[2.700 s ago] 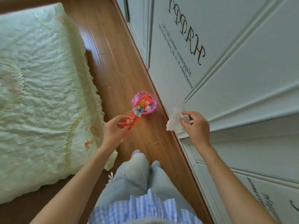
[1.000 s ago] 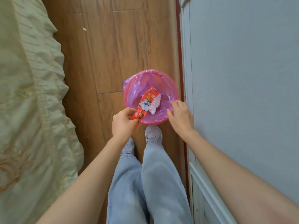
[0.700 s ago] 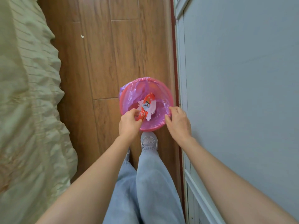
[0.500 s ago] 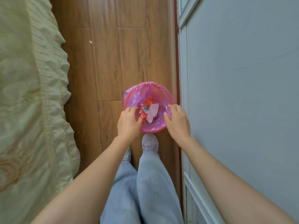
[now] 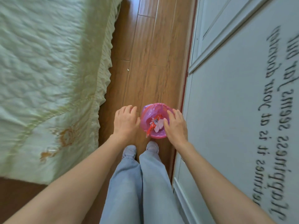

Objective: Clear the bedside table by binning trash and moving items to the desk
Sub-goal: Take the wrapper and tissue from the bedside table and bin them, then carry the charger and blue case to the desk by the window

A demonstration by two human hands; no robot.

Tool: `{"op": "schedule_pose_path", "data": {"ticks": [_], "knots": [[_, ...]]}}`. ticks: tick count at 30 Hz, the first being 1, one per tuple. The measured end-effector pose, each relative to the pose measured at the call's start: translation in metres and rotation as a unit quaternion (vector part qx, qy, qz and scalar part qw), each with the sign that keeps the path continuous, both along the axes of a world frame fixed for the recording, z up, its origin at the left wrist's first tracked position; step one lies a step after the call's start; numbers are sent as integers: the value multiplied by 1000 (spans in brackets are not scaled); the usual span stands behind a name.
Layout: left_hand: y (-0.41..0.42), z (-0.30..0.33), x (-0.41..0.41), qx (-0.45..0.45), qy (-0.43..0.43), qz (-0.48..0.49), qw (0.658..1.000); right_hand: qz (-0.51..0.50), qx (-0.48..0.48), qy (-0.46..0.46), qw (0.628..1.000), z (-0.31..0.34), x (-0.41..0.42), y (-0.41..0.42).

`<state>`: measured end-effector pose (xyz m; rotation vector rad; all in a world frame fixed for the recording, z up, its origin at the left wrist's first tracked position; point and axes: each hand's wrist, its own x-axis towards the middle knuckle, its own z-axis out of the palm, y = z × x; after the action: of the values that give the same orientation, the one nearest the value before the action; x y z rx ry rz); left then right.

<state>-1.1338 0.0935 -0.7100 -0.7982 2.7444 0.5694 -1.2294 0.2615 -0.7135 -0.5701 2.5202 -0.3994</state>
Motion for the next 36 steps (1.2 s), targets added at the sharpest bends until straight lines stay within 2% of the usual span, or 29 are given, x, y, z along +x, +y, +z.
{"op": "schedule_pose_path", "data": {"ticks": [6, 11, 16, 24, 30, 36], "knots": [[-5, 104, 63, -39, 13, 79, 996, 67, -32, 26, 997, 101, 27, -12], [11, 178, 135, -52, -10, 150, 987, 126, -69, 50, 988, 174, 59, -27], [20, 242, 212, -79, -11, 258, 963, 207, -75, 29, 975, 222, 105, -42], [17, 310, 336, -127, 20, 374, 918, 365, -105, 79, 922, 289, 197, -81], [19, 351, 442, -177, 52, 421, 888, 452, -136, 104, 875, 342, 289, -114], [24, 382, 551, -225, 61, 472, 850, 534, -184, 122, 816, 389, 395, -148]]}}
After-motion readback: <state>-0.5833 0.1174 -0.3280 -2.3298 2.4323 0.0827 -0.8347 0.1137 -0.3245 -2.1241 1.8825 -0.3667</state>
